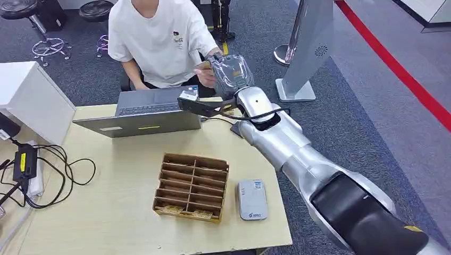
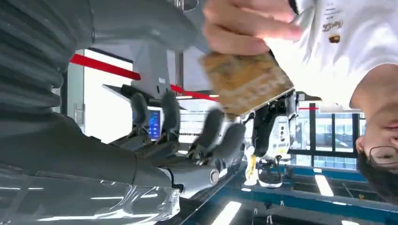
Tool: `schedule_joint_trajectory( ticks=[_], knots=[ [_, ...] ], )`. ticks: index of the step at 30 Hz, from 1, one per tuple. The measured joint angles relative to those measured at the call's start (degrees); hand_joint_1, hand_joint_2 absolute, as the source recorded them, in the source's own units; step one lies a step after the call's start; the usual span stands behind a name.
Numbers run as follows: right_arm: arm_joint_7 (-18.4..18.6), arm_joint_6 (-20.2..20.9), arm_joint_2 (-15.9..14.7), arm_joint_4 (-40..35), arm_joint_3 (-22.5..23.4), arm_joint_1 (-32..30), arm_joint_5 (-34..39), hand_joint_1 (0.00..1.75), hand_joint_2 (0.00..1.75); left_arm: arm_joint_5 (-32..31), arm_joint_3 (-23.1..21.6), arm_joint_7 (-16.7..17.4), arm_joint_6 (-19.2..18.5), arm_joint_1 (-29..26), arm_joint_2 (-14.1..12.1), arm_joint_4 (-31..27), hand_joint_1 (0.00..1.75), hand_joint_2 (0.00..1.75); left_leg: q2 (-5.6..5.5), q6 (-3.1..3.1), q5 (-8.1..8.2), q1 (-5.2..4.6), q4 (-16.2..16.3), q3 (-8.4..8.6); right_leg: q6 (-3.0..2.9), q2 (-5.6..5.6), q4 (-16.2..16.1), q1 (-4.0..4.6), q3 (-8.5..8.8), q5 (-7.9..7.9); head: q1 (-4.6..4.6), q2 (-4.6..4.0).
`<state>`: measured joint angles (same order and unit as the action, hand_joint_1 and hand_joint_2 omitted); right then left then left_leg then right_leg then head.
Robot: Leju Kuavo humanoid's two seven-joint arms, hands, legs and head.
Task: Pass the card to the sensor for recognition and then transmit it.
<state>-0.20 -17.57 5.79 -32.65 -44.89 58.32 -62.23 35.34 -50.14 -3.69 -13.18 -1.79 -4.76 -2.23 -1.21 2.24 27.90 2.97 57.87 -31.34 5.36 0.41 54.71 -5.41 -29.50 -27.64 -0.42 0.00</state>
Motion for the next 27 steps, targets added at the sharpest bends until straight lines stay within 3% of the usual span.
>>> schedule_joint_trajectory(
  ticks=[6,9,11,16,21,27],
  knots=[
    [-3.52,-0.22,0.07,-0.37,1.38,-1.35,2.67,0.00,1.75,0.92,0.00,0.00,0.26,0.00,0.09,-0.02,0.00,1.75,0.00,0.00,0.01,0.00,0.00,-0.01,0.00,0.00,-0.02,0.00,-0.02,0.00,0.00,0.00],
    [-8.90,1.01,-1.12,-5.32,3.26,-5.77,8.53,0.00,1.75,2.63,0.00,-1.03,0.48,-0.14,0.57,-0.02,0.00,1.75,-0.01,0.00,0.01,0.00,0.00,-0.02,-0.01,-0.02,-0.05,0.00,-0.03,-0.01,-0.02,0.00],
    [-10.56,1.14,-2.76,-9.93,4.02,-9.18,11.06,0.00,1.75,3.43,0.00,-1.79,0.50,-0.29,0.96,0.04,0.00,1.75,-0.03,-0.01,0.02,0.00,0.01,-0.05,-0.02,-0.05,-0.07,0.00,-0.05,-0.02,-0.04,0.00],
    [-15.35,0.17,-10.91,-27.38,6.08,-21.54,15.65,0.00,1.75,6.19,0.37,-2.91,1.09,-1.08,2.69,0.55,0.00,1.75,-0.08,-0.08,0.08,0.00,0.02,-0.07,-0.01,-0.12,-0.24,0.00,0.02,-0.02,0.00,0.00],
    [-19.49,-4.54,-18.57,-44.40,8.98,-35.97,16.53,0.00,1.75,8.19,1.46,-3.43,1.44,-1.60,3.65,0.96,0.00,1.75,-0.07,-0.13,0.19,-0.01,0.01,-0.13,0.01,-0.16,-0.29,0.01,-0.01,-0.09,-0.04,0.00],
    [-24.35,-12.13,-23.65,-59.46,13.31,-53.43,14.95,0.00,1.75,10.45,2.49,-3.69,2.40,-2.10,4.53,1.25,0.00,1.75,-0.04,-0.10,0.32,-0.01,-0.02,-0.16,-0.04,-0.16,-0.30,0.01,-0.03,-0.23,0.00,0.00]
  ],
)
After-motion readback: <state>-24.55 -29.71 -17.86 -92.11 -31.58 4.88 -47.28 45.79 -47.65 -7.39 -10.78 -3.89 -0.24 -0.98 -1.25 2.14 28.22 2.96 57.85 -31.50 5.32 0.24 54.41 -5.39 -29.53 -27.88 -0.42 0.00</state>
